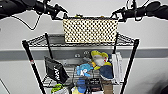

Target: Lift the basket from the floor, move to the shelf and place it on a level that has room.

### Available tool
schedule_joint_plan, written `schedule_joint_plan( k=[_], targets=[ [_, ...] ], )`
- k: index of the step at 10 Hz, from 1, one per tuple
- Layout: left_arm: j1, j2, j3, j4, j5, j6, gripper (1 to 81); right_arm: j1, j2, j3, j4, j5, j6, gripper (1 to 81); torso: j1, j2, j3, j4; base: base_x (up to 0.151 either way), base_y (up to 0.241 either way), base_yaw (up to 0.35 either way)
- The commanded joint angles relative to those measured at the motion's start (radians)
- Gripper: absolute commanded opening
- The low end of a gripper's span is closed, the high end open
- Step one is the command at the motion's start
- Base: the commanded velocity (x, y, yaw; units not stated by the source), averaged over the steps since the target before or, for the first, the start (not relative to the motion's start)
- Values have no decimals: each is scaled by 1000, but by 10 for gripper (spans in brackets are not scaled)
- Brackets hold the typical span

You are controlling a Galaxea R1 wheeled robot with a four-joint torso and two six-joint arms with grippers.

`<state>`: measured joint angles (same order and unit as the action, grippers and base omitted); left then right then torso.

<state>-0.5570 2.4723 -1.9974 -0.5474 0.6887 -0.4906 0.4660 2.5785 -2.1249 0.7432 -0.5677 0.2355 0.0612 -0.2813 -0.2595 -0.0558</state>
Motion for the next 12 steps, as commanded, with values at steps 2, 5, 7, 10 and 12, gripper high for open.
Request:
schedule_joint_plan(
  k=[2, 5, 7, 10, 12],
  targets=[
    [-208, -152, 175, -12, -12, 6, 811, 197, -148, 178, 36, 14, 2, 811, 0, 0, 0, 0, 0, 0, 0],
    [-224, -271, 304, -14, -12, 4, 811, 210, -289, 335, 35, 22, 8, 811, 0, 0, 0, 0, 0, 0, 0],
    [-232, -384, 413, -6, -3, 3, 811, 199, -412, 439, 22, 11, 13, 811, 0, 0, 0, 0, 0, 0, 0],
    [-231, -537, 526, 14, 32, 3, 811, 196, -550, 514, 2, -8, 13, 811, 0, 0, 0, 0, 0, 0, 0],
    [-223, -650, 569, 49, 81, 4, 811, 156, -636, 553, -28, -41, 15, 811, 0, 0, 0, 0, 0, 0, 0]
  ],
)
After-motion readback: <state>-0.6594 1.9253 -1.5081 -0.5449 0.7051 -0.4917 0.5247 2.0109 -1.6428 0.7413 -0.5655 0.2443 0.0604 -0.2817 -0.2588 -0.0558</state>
